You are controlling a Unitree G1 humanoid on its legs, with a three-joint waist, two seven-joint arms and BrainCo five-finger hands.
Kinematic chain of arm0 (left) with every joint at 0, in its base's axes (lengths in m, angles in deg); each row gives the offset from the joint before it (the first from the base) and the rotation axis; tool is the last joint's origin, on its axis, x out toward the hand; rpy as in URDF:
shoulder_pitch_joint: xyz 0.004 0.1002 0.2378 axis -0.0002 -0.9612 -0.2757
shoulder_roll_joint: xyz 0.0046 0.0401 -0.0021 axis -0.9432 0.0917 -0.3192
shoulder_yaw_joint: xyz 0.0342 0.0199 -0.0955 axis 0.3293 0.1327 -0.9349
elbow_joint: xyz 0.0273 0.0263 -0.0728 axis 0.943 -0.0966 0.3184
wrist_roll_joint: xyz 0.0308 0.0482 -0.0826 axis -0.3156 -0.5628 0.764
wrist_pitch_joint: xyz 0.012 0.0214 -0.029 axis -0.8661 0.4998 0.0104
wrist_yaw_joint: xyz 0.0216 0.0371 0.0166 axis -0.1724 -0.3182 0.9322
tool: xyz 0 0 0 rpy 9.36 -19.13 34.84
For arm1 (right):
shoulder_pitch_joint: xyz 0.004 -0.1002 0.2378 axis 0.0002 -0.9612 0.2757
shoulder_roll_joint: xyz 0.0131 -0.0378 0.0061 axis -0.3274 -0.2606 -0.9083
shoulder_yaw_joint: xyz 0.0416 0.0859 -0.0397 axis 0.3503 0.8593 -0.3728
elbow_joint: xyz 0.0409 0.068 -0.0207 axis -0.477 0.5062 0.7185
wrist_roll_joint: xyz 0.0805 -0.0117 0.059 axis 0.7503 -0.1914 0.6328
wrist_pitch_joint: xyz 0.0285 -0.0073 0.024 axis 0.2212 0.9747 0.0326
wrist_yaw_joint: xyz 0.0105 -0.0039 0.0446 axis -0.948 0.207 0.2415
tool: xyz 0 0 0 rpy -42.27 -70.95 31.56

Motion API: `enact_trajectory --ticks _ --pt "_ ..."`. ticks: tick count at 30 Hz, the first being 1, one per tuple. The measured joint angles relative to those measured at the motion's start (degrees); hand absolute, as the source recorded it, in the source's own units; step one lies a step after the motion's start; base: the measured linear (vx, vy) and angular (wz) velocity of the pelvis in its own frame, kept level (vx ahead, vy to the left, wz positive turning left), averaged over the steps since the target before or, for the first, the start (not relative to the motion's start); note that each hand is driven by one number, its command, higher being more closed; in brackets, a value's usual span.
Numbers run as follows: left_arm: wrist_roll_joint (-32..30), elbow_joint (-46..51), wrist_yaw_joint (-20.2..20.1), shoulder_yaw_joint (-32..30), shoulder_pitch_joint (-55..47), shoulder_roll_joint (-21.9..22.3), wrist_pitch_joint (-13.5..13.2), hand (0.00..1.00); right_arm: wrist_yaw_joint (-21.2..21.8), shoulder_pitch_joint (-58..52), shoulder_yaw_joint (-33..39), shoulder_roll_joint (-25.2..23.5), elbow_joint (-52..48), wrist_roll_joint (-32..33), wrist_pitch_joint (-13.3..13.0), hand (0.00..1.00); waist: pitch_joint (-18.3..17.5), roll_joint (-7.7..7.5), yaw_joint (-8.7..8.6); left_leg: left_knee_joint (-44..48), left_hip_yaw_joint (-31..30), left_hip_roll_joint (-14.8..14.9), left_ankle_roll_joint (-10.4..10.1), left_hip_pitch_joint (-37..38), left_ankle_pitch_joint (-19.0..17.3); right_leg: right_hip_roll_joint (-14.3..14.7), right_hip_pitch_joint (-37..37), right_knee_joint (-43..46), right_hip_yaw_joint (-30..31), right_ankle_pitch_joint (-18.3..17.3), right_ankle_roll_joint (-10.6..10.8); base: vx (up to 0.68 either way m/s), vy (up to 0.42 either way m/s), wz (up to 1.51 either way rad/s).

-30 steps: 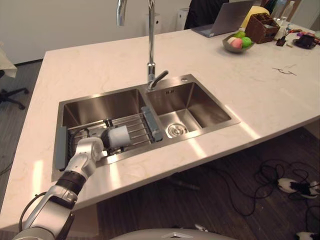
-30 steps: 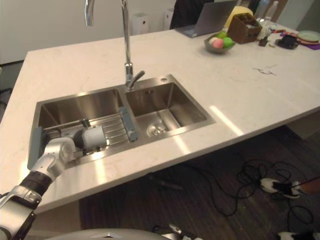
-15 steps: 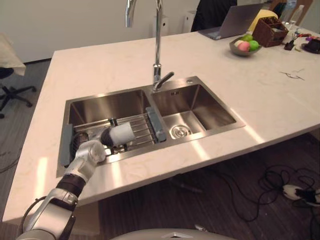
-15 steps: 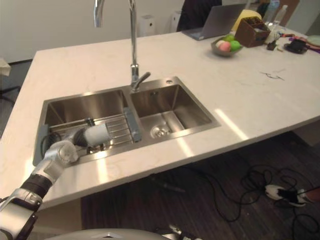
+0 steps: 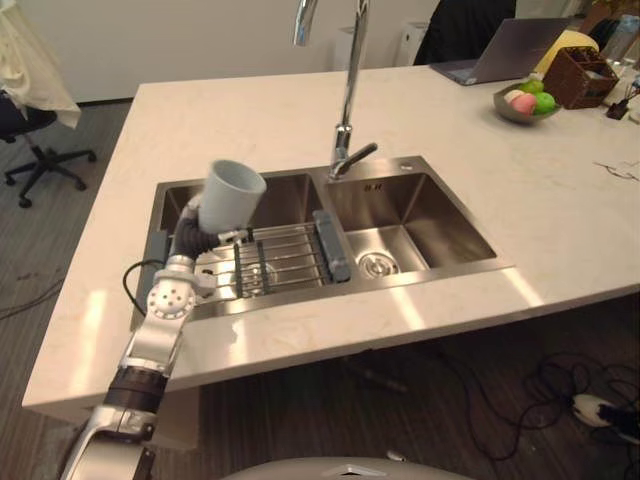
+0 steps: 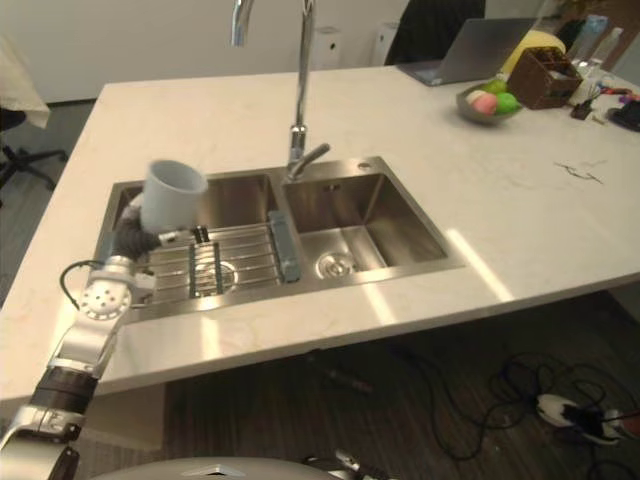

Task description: Walk over to the sink, pick up the cup, carry it to the dishwasher, place the cup inside the dishwasher, then close the dishwasher door

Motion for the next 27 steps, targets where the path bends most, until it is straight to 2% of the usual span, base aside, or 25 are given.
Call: enact_trajectory --ticks 2,5,8,10,12,14,15,16,17,18,19,20,21,22,23,24,25,27 --pt "4.8 8.6 1.0 -3.5 -5.8 4.0 -4.8 1.00 -2.9 -0.6 0.0 -0.4 0.2 1.0 -2.5 0.00 -0.2 -0.22 0.99 1.3 -1.0 0.0 0.0 -2.1 -0.3 -0.4 -0.6 0.0 -0.3 -0.5 0.1 -0.06 -0.025 0.21" --pt "5.4 16.5 1.9 -8.1 -11.7 8.1 -9.8 1.00 -5.4 -1.0 -0.1 -0.6 0.0 1.4 -4.8 0.00 -0.2 -0.08 3.09 9.5 -3.1 0.9 0.0 -7.1 -3.9 -0.4 -1.9 1.8 -0.6 -1.5 -0.1 0.00 -0.026 0.27" --pt "5.6 20.3 2.2 -13.3 -17.5 9.7 -11.8 1.00 -6.7 -1.1 -2.3 0.0 -0.5 -0.5 -7.0 0.00 -0.1 0.29 4.71 17.5 -7.2 1.7 -0.4 -11.5 -6.5 0.2 -2.1 3.8 -2.1 -2.9 -0.4 -0.01 -0.024 0.40" --pt "5.6 22.4 2.2 -15.9 -20.8 10.8 -12.1 1.00 -7.9 -1.1 -2.3 0.0 -1.9 -1.6 -8.1 0.00 0.1 0.67 5.85 19.4 -10.0 2.0 -0.6 -13.2 -6.9 0.2 -2.1 4.3 -3.5 -3.3 -0.5 -0.06 -0.001 0.54" --pt "5.7 23.6 2.6 -17.9 -23.7 11.7 -12.7 1.00 -8.5 -1.8 -1.1 0.0 -1.8 -3.8 -11.1 0.00 0.7 1.54 6.91 19.1 -11.5 1.9 -0.4 -14.3 -6.8 0.2 -2.4 4.8 -5.3 -3.7 -0.7 -0.10 0.007 0.62" --pt "6.4 24.1 3.2 -19.4 -27.2 13.4 -14.7 1.00 -8.4 -2.7 3.4 -0.4 0.7 -8.4 -21.7 0.00 1.2 2.41 8.59 17.7 -13.5 0.9 -0.9 -15.2 -5.5 -0.7 -2.4 5.4 -8.5 -4.4 -0.8 -0.12 0.010 0.76" --pt "6.4 24.3 3.4 -19.8 -28.0 13.9 -15.3 1.00 -8.8 -2.9 3.7 -0.8 0.6 -9.7 -24.8 0.00 1.3 2.43 8.54 16.2 -12.2 1.3 -1.0 -15.5 -5.4 -1.1 -2.4 5.5 -10.4 -4.4 -0.7 -0.09 -0.005 0.97" --pt "6.4 24.4 4.1 -19.8 -28.7 14.1 -16.1 1.00 -9.4 -3.5 4.1 -1.2 0.6 -10.3 -27.1 0.00 1.3 2.37 8.63 14.6 -8.5 2.5 -1.3 -15.6 -5.5 -1.4 -2.5 5.6 -12.9 -4.3 -0.6 -0.06 -0.042 0.91" --pt "6.4 24.4 4.3 -19.7 -28.9 14.2 -16.4 1.00 -9.9 -3.7 4.2 -1.3 0.6 -10.9 -27.9 0.00 1.3 2.29 8.59 13.7 -5.2 3.2 -1.3 -15.7 -5.6 -1.8 -2.6 5.5 -14.6 -4.1 -0.6 -0.04 -0.006 1.11" --pt "6.5 24.4 4.3 -19.5 -28.7 14.5 -17.0 1.00 -10.7 -3.9 5.1 -1.5 1.6 -12.2 -28.8 0.00 1.5 0.37 8.38 17.1 3.4 5.5 0.9 -16.6 -5.9 -3.2 -2.7 4.1 -18.1 -4.1 -1.2 -0.05 0.030 1.17" --pt "7.0 24.2 4.0 -18.3 -28.0 15.0 -17.5 1.00 -11.4 -3.3 5.5 -1.2 2.2 -12.1 -28.8 0.00 1.9 3.06 8.36 28.0 10.7 10.7 6.2 -18.9 -5.6 -3.9 -3.4 7.4 -21.4 -4.5 -1.1 -0.06 0.068 1.47" --pt "7.9 23.2 2.9 -15.9 -27.3 15.5 -18.2 1.00 -12.2 -3.2 5.5 0.9 0.1 -11.9 -28.3 0.00 4.1 7.56 8.98 36.4 16.6 14.7 7.2 -22.7 -2.9 -5.0 -7.3 19.3 -25.8 -9.5 -1.8 -0.18 0.041 1.96" --pt "9.0 22.6 1.2 -15.1 -25.5 15.4 -18.2 1.00 -12.4 -3.1 6.5 0.8 0.6 -11.1 -28.0 0.00 3.5 5.37 7.07 26.9 14.9 9.4 4.8 -23.4 1.5 -5.0 -11.2 18.9 -25.5 -12.7 -3.8 -0.21 -0.001 2.20" --pt "9.7 23.5 0.3 -15.5 -24.7 15.1 -18.5 1.00 -12.5 -3.1 7.4 0.1 0.7 -10.8 -27.6 0.00 2.8 3.23 6.05 21.5 15.3 5.1 6.4 -20.9 2.2 -5.9 -12.0 14.1 -26.0 -11.3 -6.2 -0.22 -0.074 2.98" --pt "11.2 21.5 -1.2 -14.0 -21.9 15.6 -20.0 1.00 -12.8 -3.9 8.1 0.1 0.4 -9.5 -27.0 0.00 4.3 3.27 4.57 35.7 23.9 10.2 13.4 -17.6 -4.4 -7.5 -10.2 15.1 -30.7 -8.6 -7.5 -0.11 -0.120 2.40" --pt "12.7 20.5 -2.1 -12.9 -21.7 15.6 -20.9 1.00 -12.7 -3.9 7.8 0.9 0.1 -9.2 -26.4 0.00 4.4 3.55 4.83 39.4 28.3 13.8 10.4 -12.6 -3.9 -8.7 -9.5 16.9 -32.5 -9.7 -7.9 -0.07 -0.082 2.41" --pt "14.1 18.3 -3.1 -11.2 -22.2 15.8 -21.3 1.00 -12.7 -3.7 7.4 2.1 -0.8 -9.1 -26.0 0.00 4.0 4.05 4.11 40.4 31.8 17.7 7.0 -6.8 -3.6 -10.3 -8.9 18.3 -35.6 -10.2 -7.6 -0.06 -0.003 1.47" --pt "15.3 15.7 -3.5 -7.8 -21.8 16.0 -20.8 1.00 -12.6 -2.9 7.3 3.4 -2.1 -9.6 -25.2 0.00 3.9 4.13 3.28 37.0 34.2 21.2 2.9 -1.6 -2.0 -13.0 -8.5 19.9 -40.0 -10.1 -6.9 -0.13 0.111 1.53"
